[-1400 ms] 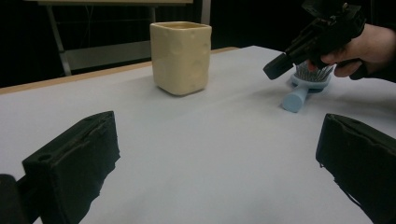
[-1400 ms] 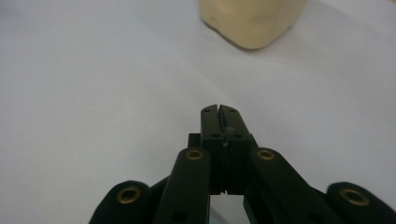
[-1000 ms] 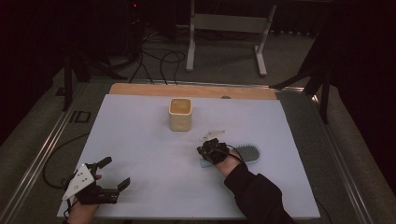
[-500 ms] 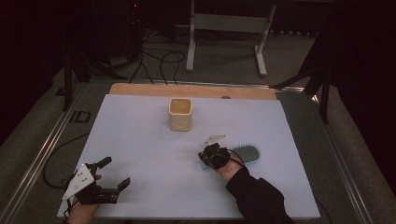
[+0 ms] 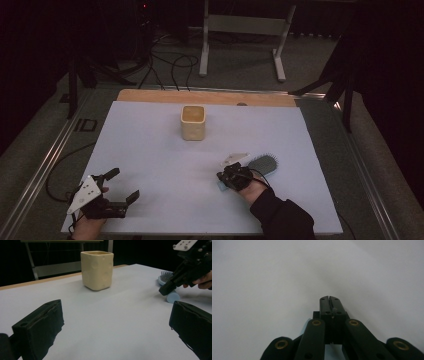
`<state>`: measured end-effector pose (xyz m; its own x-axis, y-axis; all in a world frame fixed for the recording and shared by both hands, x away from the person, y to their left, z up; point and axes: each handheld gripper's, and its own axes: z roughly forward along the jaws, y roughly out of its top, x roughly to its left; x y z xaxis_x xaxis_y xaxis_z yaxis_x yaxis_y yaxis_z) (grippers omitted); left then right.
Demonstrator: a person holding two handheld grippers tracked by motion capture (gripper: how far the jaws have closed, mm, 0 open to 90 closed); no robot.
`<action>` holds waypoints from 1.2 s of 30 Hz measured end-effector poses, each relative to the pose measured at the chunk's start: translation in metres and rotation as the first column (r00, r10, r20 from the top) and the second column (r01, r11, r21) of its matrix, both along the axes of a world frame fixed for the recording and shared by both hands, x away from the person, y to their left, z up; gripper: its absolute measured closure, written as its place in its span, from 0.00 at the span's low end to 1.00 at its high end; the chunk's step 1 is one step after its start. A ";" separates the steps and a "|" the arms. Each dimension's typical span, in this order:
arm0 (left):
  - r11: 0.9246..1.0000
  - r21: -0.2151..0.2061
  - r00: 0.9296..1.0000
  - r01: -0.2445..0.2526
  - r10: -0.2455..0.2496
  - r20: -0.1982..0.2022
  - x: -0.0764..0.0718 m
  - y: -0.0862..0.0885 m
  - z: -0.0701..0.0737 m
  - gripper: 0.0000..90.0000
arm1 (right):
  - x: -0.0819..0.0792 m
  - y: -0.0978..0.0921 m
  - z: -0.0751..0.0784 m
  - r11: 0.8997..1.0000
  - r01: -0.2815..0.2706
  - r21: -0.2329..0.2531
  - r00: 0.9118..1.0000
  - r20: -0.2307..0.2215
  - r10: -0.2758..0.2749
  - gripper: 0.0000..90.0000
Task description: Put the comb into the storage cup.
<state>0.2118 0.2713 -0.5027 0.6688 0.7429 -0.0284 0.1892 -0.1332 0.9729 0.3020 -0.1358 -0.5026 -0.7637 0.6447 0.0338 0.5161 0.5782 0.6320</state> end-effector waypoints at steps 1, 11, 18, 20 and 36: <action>1.000 0.000 1.000 0.001 -0.001 0.001 0.000 0.000 0.000 0.00 | -0.002 -0.001 0.000 1.000 -0.002 -0.005 1.000 -0.004 0.002 1.00; 1.000 -0.001 1.000 -0.002 0.002 -0.001 0.000 0.000 0.000 0.00 | -0.025 -0.015 -0.002 1.000 -0.019 -0.017 1.000 -0.015 0.018 1.00; 1.000 0.002 1.000 0.002 -0.002 -0.001 0.001 -0.001 0.000 0.00 | -0.033 -0.013 0.000 0.999 -0.031 -0.017 0.999 -0.026 0.031 1.00; 1.000 0.002 1.000 0.001 -0.001 -0.001 0.001 -0.001 0.000 0.00 | -0.034 -0.008 0.000 0.999 -0.047 -0.019 0.999 -0.022 0.047 1.00; 1.000 -0.003 1.000 -0.002 0.002 -0.003 0.001 0.000 0.000 0.00 | -0.056 -0.026 -0.002 0.999 -0.036 -0.035 0.999 -0.028 0.035 1.00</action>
<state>0.2128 0.2712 -0.5031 0.6669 0.7444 -0.0327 0.1928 -0.1300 0.9726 0.2461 -0.1613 -0.5042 -0.7852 0.6183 0.0330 0.5118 0.6181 0.5966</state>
